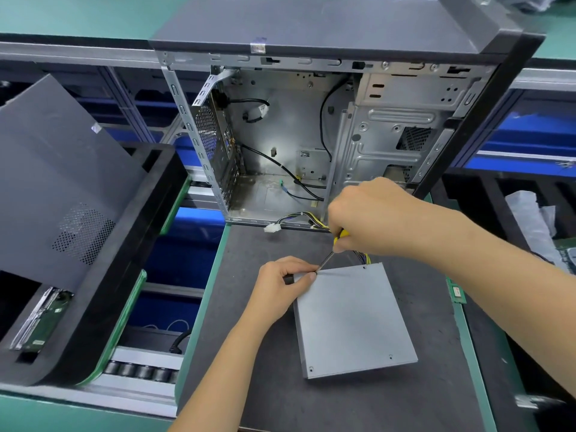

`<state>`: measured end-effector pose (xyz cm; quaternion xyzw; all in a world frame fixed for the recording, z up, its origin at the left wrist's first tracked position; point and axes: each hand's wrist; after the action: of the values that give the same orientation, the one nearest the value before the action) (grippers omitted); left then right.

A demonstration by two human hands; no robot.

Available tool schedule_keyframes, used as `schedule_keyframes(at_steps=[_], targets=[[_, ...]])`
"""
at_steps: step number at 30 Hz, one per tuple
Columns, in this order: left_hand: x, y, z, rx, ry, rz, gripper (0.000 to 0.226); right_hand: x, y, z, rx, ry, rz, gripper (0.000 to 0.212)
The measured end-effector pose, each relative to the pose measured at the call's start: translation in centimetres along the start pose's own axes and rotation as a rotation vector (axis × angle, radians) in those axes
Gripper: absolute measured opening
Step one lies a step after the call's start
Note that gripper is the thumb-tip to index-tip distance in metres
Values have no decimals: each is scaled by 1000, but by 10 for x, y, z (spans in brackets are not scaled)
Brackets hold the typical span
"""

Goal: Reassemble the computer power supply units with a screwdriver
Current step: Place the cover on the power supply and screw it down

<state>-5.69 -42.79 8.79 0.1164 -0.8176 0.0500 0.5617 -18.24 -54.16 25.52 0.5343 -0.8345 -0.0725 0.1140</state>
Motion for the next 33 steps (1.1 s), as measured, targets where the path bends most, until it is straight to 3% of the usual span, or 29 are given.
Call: schedule_keyframes(at_steps=[4,7,12,16,20,23,25,29,33], targets=[[0,-1,0,-2,24,-19,19,-7,-11,-1,0,85,-60,30],[0,-1,-1,4,30,-22,26,-8,-13,-5,-66,-3,-57,34],[1,-1,-2,-7,30,-31,28,-5,-12,-6,-76,-97,-107,11],[1,-2,-2,-22,56,-24,28,-9,-15,-2,60,126,-92,33],[0,-2,-5,-41,56,-7,27,-2,-12,3,-29,74,-44,42],[-1,-2,-7,-59,54,-14,31,3,-5,1,-114,-31,-69,27],[0,-4,-9,-78,73,-11,31,2,-5,-2,-74,-31,-74,16],[11,-6,-10,-106,117,45,28,-11,-9,-11,28,91,-54,55],[24,-12,-7,-22,145,132,29,-16,-11,-15,-4,88,2,38]])
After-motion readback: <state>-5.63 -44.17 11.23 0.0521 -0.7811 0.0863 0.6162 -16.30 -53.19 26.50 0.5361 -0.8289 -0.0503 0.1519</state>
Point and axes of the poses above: each hand's wrist, its own y-axis away from the middle knuckle, its own z-axis out of the palm, x = y × z, and after that the axes turned 7 degrees about -y, right-handed
